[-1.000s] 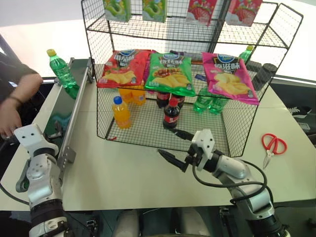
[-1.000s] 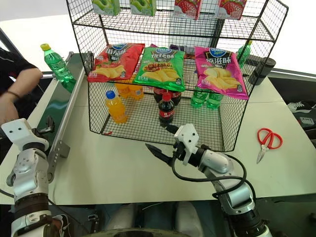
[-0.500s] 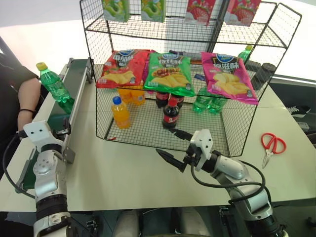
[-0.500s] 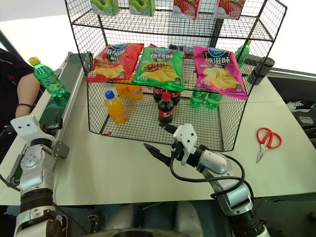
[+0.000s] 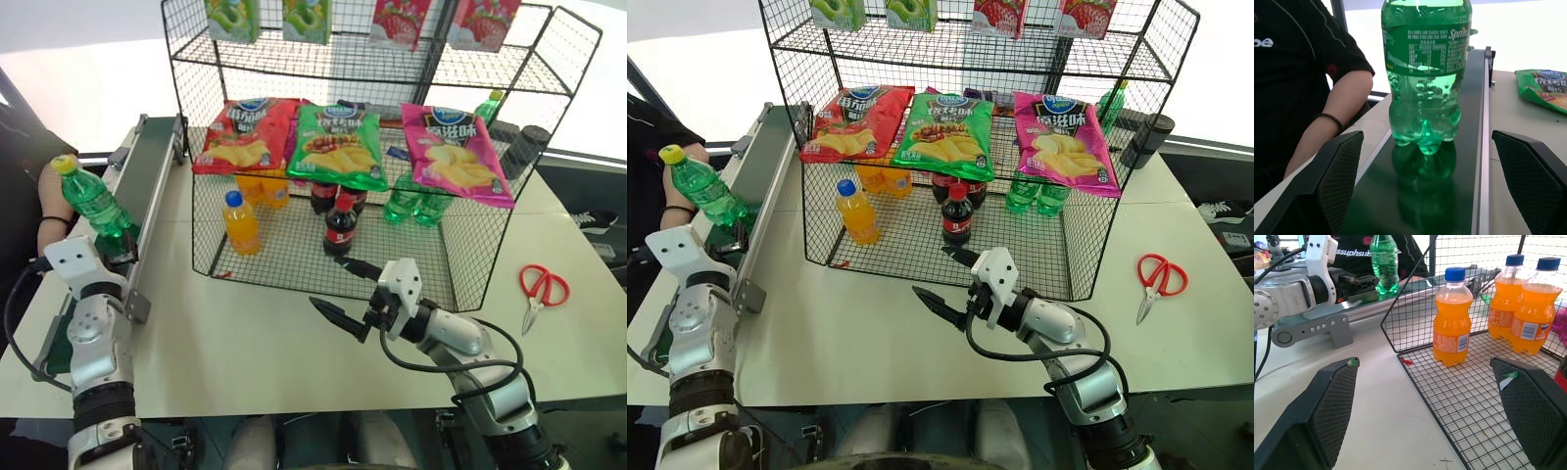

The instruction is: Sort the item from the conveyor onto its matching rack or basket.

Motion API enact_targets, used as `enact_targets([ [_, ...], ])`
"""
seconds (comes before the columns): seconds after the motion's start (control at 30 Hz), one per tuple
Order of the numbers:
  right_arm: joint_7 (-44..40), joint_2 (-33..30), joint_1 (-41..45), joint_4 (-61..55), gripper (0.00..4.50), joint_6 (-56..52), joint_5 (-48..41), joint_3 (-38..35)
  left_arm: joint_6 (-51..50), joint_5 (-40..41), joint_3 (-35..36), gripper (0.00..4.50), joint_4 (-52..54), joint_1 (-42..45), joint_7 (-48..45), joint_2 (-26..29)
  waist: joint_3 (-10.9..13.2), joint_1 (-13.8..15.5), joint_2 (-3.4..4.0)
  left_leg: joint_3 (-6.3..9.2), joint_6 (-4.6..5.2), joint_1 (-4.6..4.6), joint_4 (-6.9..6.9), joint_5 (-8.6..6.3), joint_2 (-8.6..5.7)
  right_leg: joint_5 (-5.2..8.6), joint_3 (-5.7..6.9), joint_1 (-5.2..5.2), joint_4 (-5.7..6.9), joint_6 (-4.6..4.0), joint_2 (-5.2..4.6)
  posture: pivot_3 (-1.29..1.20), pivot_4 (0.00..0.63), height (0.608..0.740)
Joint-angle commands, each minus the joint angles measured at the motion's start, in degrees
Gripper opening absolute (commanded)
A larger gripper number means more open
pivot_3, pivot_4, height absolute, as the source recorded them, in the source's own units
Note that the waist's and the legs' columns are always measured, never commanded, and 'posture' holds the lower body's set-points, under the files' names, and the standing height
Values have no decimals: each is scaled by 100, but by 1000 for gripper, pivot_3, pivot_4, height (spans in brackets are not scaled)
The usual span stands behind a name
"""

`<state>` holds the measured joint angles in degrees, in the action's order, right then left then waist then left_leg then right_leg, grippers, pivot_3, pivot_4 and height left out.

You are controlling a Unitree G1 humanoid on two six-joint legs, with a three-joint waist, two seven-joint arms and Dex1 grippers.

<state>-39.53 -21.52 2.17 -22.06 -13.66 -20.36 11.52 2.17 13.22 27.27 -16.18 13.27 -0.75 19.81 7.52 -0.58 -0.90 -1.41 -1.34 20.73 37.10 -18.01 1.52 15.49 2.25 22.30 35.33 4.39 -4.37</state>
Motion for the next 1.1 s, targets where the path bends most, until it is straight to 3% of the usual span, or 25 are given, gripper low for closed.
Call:
enact_targets([
  [0.03, 38, 64, 57, -166, 4459, 2, -11, 19, 217, -101, 28, 4500, 56, 62, 166, 23, 0, -1, 0, 0, 0, 0, 0, 0, 0, 0, 0, 0, 0, 0, 0, 0, 150, 740],
  [0.43, 66, 59, 145, -247, 4459, -206, -120, -16, 201, -38, 86, 4500, -78, 75, 360, 40, 0, 7, 0, 0, 0, 0, 0, 0, 0, 0, 0, 1, 0, 0, -3, 0, 150, 740],
  [0.57, 44, 24, 117, -236, 4500, -182, -137, -55, 216, 2, 149, 2812, -2, 17, 380, 58, 0, 20, -1, 0, 0, 1, 0, 0, -4, 0, 1, 0, 0, 0, -9, 0, 150, 740],
  [0.67, 27, 3, 86, -220, 4500, -150, -139, -67, 279, 55, 249, 2752, 110, -15, 318, 192, 0, 10, 0, 1, -1, 0, 0, 0, -4, 0, 1, 0, 0, 0, -9, 0, 150, 740],
  [0.87, -14, -81, 118, -188, 4500, -96, -81, -120, 374, 453, 270, 2752, 798, -166, -638, 724, 2, -13, -30, 2, -3, 23, -1, 1, -1, 0, 2, 23, 0, -1, -9, 0, 150, 740],
  [1.1, -182, -260, 307, -145, 4500, -148, -187, -292, -278, 1418, -332, 2752, 2698, -953, -2486, 1211, 6, -12, -23, 4, -8, 55, -1, 2, -10, 0, 3, 43, -14, -6, -29, 0, 150, 740],
])
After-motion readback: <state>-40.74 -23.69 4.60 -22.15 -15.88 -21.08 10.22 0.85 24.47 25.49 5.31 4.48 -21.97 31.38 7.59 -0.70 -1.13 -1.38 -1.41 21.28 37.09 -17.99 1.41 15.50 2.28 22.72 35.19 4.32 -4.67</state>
